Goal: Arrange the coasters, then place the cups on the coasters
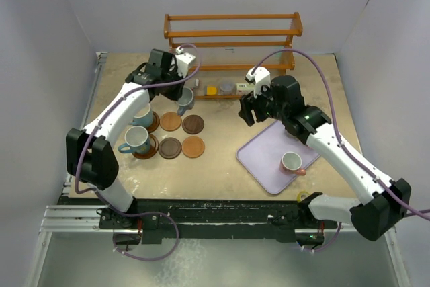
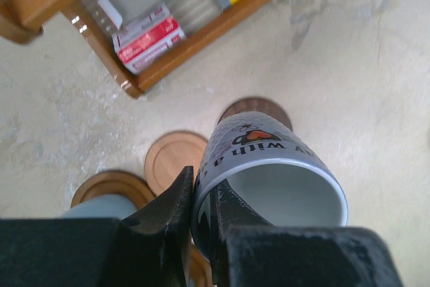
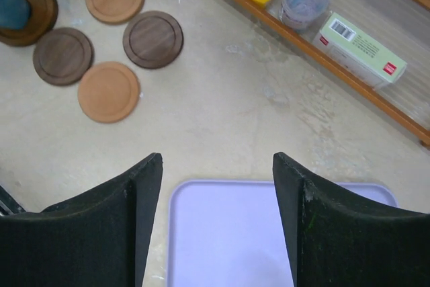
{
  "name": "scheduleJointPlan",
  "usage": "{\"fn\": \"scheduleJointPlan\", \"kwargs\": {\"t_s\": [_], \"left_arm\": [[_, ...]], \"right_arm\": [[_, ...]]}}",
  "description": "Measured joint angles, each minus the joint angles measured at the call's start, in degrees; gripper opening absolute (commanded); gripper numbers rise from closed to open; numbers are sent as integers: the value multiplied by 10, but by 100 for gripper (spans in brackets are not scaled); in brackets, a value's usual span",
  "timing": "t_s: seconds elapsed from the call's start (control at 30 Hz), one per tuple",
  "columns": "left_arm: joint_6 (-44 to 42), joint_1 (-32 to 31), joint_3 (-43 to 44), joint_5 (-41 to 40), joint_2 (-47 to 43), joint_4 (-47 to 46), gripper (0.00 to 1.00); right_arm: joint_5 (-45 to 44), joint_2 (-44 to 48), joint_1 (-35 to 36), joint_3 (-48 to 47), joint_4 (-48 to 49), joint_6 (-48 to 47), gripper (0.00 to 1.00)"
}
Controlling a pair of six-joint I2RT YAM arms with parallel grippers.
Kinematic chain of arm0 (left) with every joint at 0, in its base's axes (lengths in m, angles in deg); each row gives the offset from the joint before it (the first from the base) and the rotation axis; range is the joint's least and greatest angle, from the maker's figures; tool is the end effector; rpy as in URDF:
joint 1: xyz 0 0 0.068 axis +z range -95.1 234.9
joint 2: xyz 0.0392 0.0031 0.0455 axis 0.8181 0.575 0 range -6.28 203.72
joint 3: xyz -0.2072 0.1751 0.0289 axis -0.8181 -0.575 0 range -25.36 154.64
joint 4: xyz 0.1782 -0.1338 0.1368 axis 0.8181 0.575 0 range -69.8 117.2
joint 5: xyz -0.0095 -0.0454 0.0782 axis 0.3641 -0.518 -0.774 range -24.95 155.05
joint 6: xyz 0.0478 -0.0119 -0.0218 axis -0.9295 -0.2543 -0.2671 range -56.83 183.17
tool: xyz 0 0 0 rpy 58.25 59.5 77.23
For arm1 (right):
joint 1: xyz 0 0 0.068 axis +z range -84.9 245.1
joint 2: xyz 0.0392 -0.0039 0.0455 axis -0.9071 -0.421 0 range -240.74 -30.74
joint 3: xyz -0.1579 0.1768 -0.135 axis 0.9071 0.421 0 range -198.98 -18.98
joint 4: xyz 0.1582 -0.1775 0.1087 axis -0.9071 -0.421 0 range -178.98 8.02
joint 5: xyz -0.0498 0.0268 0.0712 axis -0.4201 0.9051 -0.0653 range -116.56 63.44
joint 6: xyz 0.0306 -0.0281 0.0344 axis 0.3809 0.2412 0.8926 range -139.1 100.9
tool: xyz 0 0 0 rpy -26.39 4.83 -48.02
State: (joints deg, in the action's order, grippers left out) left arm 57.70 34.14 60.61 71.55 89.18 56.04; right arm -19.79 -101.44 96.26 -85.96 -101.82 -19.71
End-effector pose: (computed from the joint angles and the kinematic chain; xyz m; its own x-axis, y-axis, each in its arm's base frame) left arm 0.3479 -0.1362 0.3173 -0.6212 0.3368 -0.7076 0.4881 0.8727 -0.0131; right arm 0.2385 0.1491 0.3629 -0.3355 -0.2152 -0.9171 -0.6098 0.7917 0.0373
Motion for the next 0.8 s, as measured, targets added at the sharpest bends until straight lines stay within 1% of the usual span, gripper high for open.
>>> {"fn": "scheduleJointPlan", "kwargs": {"t_s": [0.13,0.17,0.2,0.27,0.47,0.8], "left_arm": [[-59,19,-7,18,-14,38,3],[-74,24,-7,19,-17,45,3],[-87,27,-7,20,-19,51,3],[-115,34,-7,22,-21,63,3],[-173,48,-7,25,-19,87,3],[-215,71,-7,38,40,115,3]], "right_arm": [[19,36,-26,32,-9,-32,73],[25,40,-35,36,-13,-38,76],[37,43,-47,37,-18,-44,82],[52,47,-72,37,-30,-56,86],[77,50,-120,41,-69,-85,87],[96,52,-132,44,-98,-109,89]]}}
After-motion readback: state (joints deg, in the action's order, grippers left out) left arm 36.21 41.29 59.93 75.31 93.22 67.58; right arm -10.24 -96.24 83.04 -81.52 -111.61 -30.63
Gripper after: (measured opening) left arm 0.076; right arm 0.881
